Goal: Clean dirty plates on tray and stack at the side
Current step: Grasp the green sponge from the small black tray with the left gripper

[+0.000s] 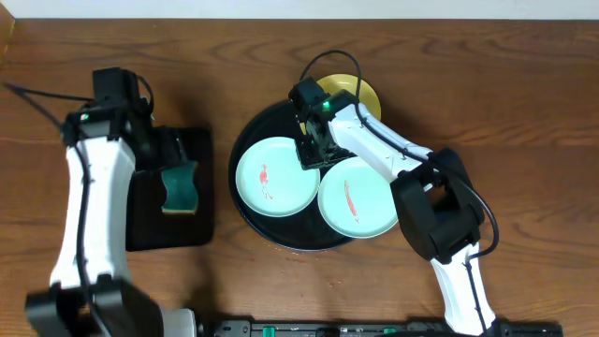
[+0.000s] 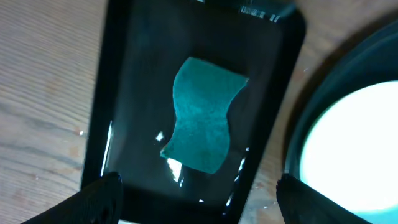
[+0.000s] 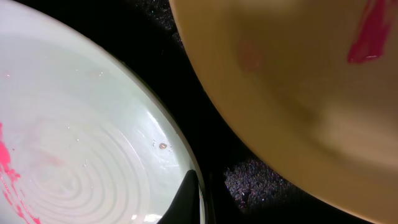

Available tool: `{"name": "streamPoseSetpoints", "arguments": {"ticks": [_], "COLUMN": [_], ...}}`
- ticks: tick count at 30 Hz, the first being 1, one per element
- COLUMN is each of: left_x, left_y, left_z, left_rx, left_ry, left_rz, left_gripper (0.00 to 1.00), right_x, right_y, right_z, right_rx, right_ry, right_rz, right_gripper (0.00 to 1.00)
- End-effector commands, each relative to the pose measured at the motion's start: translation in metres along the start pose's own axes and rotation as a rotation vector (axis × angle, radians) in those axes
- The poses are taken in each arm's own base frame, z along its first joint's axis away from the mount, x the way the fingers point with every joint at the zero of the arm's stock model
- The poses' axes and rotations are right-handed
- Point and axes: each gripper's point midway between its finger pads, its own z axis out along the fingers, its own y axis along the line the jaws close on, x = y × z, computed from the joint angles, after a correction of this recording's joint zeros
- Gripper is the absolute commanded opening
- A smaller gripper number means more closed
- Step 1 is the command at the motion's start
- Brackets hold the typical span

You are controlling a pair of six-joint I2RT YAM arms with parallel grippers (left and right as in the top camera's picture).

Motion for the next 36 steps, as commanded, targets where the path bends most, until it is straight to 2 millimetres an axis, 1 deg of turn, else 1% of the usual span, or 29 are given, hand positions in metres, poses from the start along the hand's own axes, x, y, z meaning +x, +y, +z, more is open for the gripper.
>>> {"name": "streamPoseSetpoints", "arguments": {"ticks": [1, 5, 8, 9, 12, 14, 16, 18, 24, 28, 31, 36], "left_x": [0.011, 0.020, 0.026, 0.028, 0.027, 0.026, 0.028, 0.029, 0.032, 0.032, 0.030, 0.033], "left_y": [0.004, -0.004, -0.005, -0.005, -0.005, -0.005, -0.004, -0.002, 0.010, 0.002, 0.001, 0.001], "left_z": [0.032, 0.058, 0.074, 0.079, 0.093, 0.101, 0.104, 0.106, 0.118, 0.127, 0.130, 0.133], "left_rx": [-0.025, 0.022, 0.026, 0.026, 0.024, 0.026, 0.028, 0.029, 0.041, 0.091, 0.089, 0.084], "left_ry": [0.119, 0.215, 0.273, 0.289, 0.308, 0.315, 0.325, 0.330, 0.319, 0.292, 0.279, 0.280], "left_rz": [0.080, 0.151, 0.178, 0.186, 0.197, 0.216, 0.234, 0.234, 0.184, 0.172, 0.168, 0.134], "left_gripper": [0.76, 0.74, 0.72, 0.70, 0.69, 0.65, 0.61, 0.59, 0.58, 0.57, 0.54, 0.46], "right_x": [0.001, 0.000, 0.000, 0.000, 0.000, 0.000, 0.000, 0.000, 0.001, 0.000, 0.000, 0.000], "right_y": [0.004, 0.004, 0.004, 0.004, 0.004, 0.004, 0.004, 0.004, 0.003, 0.004, 0.004, 0.004], "right_z": [0.015, 0.015, 0.015, 0.015, 0.015, 0.015, 0.015, 0.015, 0.016, 0.016, 0.016, 0.016], "right_rx": [0.017, 0.016, 0.015, 0.015, 0.015, 0.016, 0.015, 0.015, 0.017, 0.014, 0.014, 0.014], "right_ry": [0.005, 0.003, 0.001, 0.000, 0.001, 0.002, 0.002, 0.002, 0.005, 0.000, 0.000, 0.000], "right_rz": [0.007, -0.003, -0.003, -0.003, -0.003, -0.003, -0.003, -0.003, -0.003, -0.003, -0.003, -0.004], "right_gripper": [0.01, 0.01, 0.02, 0.02, 0.03, 0.03, 0.03, 0.03, 0.03, 0.03, 0.03, 0.04]}}
